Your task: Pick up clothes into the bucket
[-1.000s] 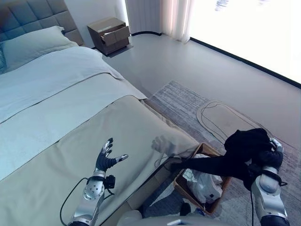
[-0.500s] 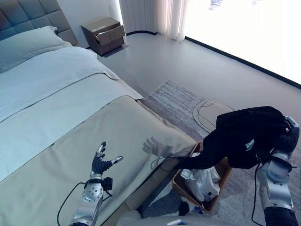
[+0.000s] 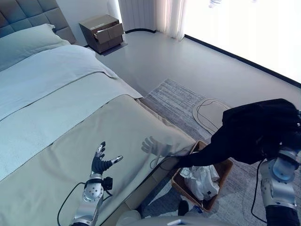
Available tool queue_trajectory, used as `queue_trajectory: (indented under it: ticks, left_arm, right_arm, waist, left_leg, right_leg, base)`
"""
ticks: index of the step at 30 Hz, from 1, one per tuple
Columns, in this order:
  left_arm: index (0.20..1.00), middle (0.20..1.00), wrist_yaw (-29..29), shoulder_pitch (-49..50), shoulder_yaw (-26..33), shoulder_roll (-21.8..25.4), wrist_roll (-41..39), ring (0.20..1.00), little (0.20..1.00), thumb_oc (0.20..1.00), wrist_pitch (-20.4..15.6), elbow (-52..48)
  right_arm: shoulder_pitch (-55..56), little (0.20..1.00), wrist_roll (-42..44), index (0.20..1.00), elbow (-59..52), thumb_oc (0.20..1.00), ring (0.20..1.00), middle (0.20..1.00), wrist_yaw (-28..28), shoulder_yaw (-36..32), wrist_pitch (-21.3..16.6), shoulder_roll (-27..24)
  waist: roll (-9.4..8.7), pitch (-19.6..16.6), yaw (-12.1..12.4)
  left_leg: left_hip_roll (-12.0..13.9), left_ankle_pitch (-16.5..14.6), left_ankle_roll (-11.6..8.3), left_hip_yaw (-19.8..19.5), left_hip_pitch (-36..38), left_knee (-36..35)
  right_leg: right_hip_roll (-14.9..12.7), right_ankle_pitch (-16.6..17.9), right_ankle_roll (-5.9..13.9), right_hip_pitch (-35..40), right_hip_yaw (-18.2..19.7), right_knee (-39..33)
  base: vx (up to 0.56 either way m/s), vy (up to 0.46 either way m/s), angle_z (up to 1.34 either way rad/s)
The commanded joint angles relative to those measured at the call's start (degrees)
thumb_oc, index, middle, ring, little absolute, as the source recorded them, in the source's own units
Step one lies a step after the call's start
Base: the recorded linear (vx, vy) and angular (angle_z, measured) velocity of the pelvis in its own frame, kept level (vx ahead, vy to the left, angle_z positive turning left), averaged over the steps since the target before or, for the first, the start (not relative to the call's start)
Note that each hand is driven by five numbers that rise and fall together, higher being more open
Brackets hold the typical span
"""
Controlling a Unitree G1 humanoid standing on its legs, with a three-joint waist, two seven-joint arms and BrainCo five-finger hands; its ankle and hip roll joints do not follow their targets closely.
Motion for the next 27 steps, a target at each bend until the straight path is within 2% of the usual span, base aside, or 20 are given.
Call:
queue_trajectory:
  ticks: [1,21,27]
  left_arm:
    - [1.000,1.000,1.19,-3.13,1.89,1.74,1.94,1.000,1.000,1.000,-3.25,-1.01]
    - [1.000,1.000,0.95,-3.50,1.41,1.42,0.63,1.000,1.000,1.000,-3.17,-1.26]
    - [1.000,1.000,0.70,-3.71,1.10,1.59,-0.30,1.000,1.000,1.000,-3.11,-1.07]
  right_arm:
    - [-6.31,0.200,1.18,0.200,-6.49,0.200,0.200,0.200,-0.20,-4.12,-5.80,-2.26]
    - [-9.75,0.200,4.04,0.200,-10.02,0.200,0.200,0.200,0.40,-3.22,-7.10,-1.69]
    - [-13.55,0.200,5.41,0.200,-10.88,0.200,0.200,0.200,0.28,-4.13,-8.03,-5.80]
  waist:
    - [-3.19,-0.73,-0.42]
    - [-3.61,-0.57,0.00]
    - [-3.79,-0.98,0.27]
  left_leg:
    - [2.74,-2.80,-1.29,-1.17,-0.08,3.63]
    - [2.65,-2.84,-1.22,-1.63,-0.18,3.74]
    - [2.65,-2.94,-1.29,-1.61,0.15,3.52]
  right_leg:
    - [-2.62,0.95,2.65,1.13,-0.19,1.45]
    - [-2.49,0.86,2.52,1.16,-0.38,1.63]
    - [-2.52,0.88,2.53,1.34,-0.36,1.62]
  base:
    - [0.00,0.000,0.00]
    - [0.00,0.000,0.00]
    - [0.00,0.000,0.00]
